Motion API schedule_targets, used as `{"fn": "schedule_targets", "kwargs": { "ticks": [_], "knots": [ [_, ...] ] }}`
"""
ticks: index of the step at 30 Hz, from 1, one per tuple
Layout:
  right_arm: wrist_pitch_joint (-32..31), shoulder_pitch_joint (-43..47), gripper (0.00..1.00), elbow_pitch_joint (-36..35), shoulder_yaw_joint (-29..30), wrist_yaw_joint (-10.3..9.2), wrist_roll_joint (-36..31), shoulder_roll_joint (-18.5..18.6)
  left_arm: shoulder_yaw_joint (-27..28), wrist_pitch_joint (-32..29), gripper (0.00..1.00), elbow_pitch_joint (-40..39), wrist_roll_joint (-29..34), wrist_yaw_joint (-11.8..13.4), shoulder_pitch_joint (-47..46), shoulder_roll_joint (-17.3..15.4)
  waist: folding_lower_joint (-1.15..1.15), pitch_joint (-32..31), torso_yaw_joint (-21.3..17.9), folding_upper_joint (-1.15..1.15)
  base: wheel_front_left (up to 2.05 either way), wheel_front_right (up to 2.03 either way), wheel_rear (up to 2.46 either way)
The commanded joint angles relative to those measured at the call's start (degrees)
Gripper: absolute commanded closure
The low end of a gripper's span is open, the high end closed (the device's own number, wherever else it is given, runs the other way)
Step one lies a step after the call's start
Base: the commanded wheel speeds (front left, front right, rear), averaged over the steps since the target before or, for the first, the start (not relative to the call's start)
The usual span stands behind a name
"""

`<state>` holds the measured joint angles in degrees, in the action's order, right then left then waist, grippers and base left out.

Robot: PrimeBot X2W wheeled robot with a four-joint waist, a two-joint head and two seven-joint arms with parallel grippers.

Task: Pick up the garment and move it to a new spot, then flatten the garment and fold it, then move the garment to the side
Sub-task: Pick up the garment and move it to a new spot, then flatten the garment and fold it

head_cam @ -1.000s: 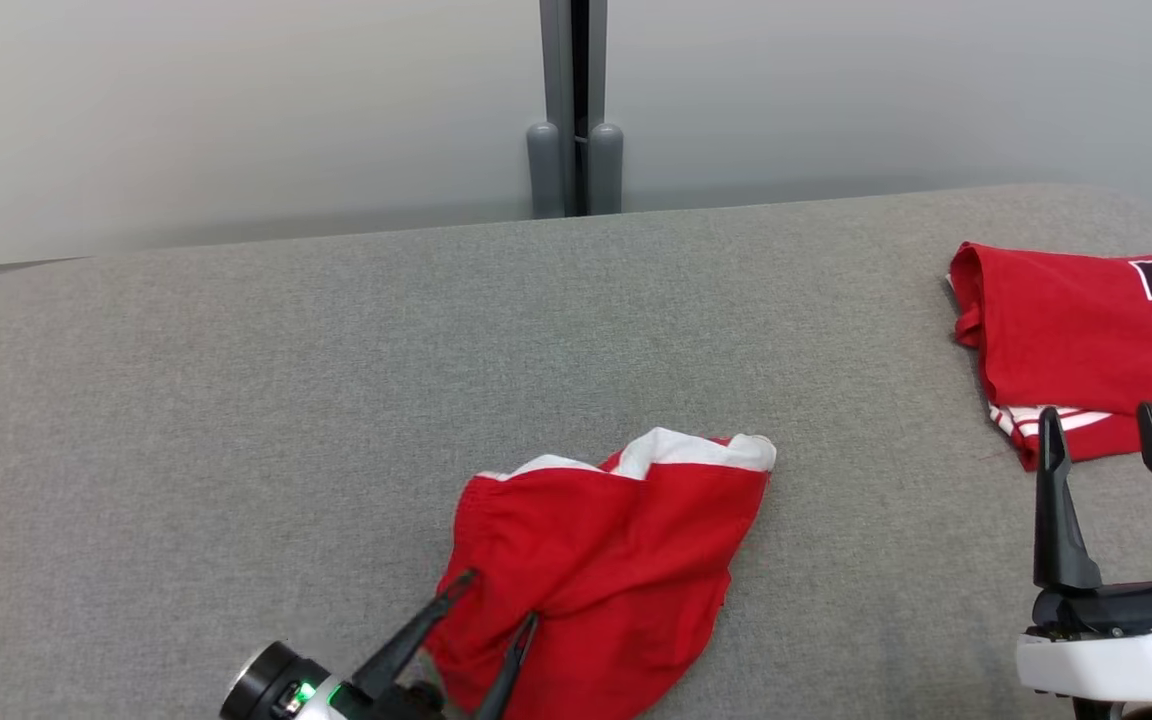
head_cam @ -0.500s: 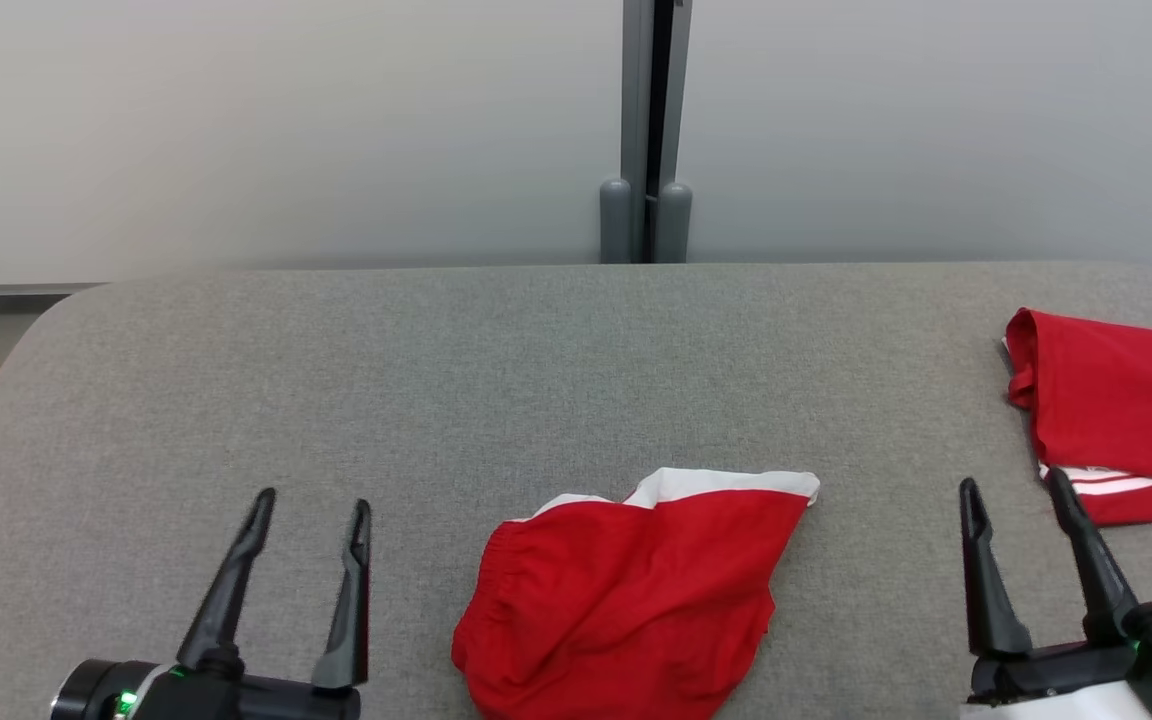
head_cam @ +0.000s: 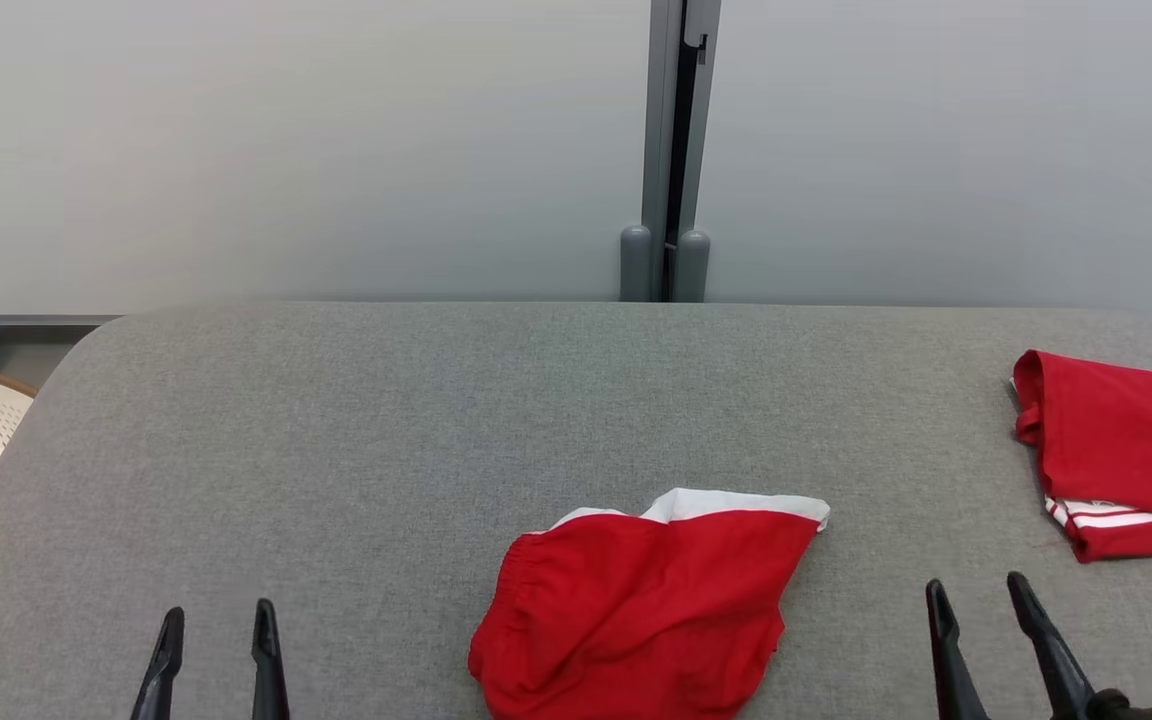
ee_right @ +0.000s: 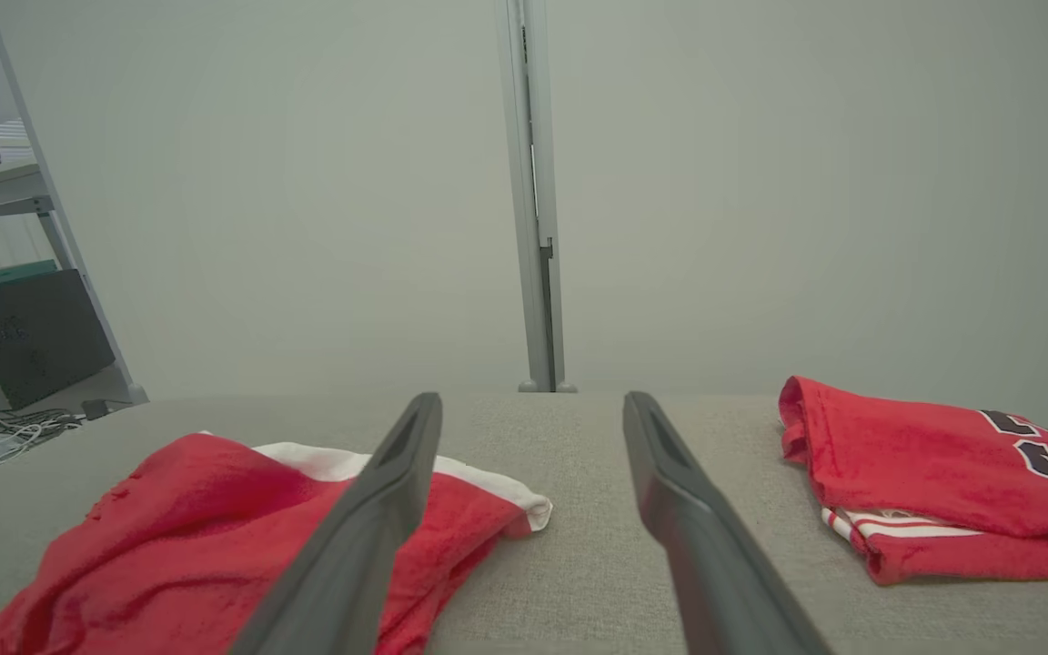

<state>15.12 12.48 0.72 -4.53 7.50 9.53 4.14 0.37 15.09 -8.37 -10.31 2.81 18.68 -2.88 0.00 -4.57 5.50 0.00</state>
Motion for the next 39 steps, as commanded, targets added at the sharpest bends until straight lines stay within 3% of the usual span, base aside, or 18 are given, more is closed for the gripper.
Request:
{"fn": "schedule_targets", "kwargs": {
  "ticks": [1, 8, 31, 33, 39],
  "knots": [
    [0.04, 0.78, 0.00, 0.16, -0.37, -0.03, -0.04, -0.05, -0.26, 0.07, 0.00, 0.74, 0.59, -0.49, 0.59, -0.14, 0.00, -0.06, -0.03, 0.00, 0.00, 0.00, 0.00],
    [0.04, 1.03, 0.00, 0.81, -1.08, -0.03, -0.29, -0.29, -2.87, 0.08, 0.00, 5.46, 4.52, -1.34, -0.45, -0.14, 0.00, 0.22, -0.64, 0.00, 0.00, 0.00, 0.00],
    [0.03, 0.06, 0.00, 1.89, -2.42, -0.03, 0.54, 0.27, -4.41, 0.07, 0.00, 11.91, 5.22, -2.27, -3.10, -0.13, 0.00, 0.76, -1.17, 0.00, 0.00, 0.00, 0.00],
    [0.04, 0.00, 0.00, 1.85, -2.42, -0.03, 0.57, 0.25, -4.66, 0.07, 0.00, 11.93, 3.09, -3.08, -3.61, -0.13, 0.00, 0.76, -1.18, 0.00, 0.00, 0.00, 0.00],
    [0.04, -0.43, 0.00, 1.56, -2.78, -0.03, -0.11, 0.31, -9.49, 0.07, 0.00, 17.37, -6.93, -9.22, -8.89, -0.10, 0.00, 1.31, -0.75, 0.00, 0.00, 0.00, 0.00]
  ]
}}
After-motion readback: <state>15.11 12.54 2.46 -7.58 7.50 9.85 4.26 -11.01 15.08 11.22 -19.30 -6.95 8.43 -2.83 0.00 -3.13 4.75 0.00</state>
